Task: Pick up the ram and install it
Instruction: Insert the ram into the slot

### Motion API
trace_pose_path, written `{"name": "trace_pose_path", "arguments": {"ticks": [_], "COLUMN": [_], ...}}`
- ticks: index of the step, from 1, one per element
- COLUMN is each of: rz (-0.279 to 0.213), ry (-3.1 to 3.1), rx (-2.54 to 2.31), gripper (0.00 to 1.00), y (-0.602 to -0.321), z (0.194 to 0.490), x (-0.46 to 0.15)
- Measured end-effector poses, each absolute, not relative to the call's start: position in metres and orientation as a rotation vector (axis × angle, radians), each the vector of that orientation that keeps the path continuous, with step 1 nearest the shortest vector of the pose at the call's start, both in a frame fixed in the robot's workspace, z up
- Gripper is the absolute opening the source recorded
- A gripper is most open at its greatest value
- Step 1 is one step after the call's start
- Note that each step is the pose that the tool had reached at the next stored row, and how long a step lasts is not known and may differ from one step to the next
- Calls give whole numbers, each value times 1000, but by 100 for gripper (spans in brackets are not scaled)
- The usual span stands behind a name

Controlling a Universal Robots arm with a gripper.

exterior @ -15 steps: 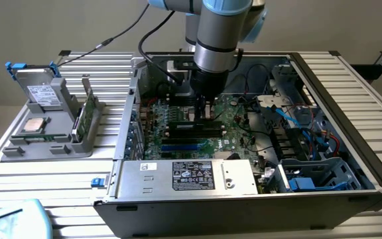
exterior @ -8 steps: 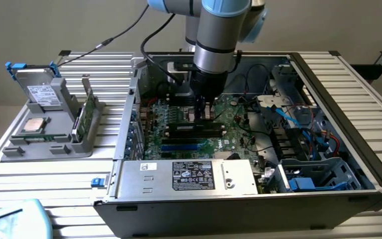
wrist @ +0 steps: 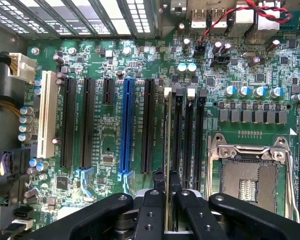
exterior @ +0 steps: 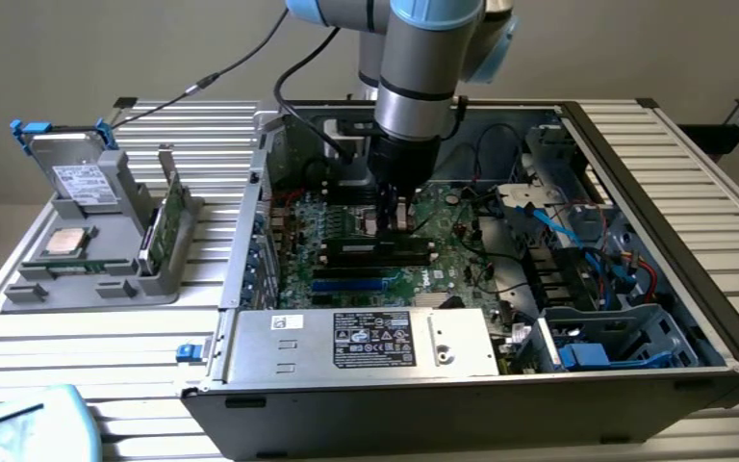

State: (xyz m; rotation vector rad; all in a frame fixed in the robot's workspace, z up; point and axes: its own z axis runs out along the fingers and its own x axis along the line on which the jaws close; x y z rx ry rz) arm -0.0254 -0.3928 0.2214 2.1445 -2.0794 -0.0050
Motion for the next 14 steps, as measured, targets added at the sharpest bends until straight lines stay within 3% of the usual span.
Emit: {"name": "trace_pose_path", "arguments": {"ticks": [14], "rz": [-5], "ry": [-2080], "rx": [2144], "gripper": [14], "y": [-393], "z": [221], "x": [-22]}}
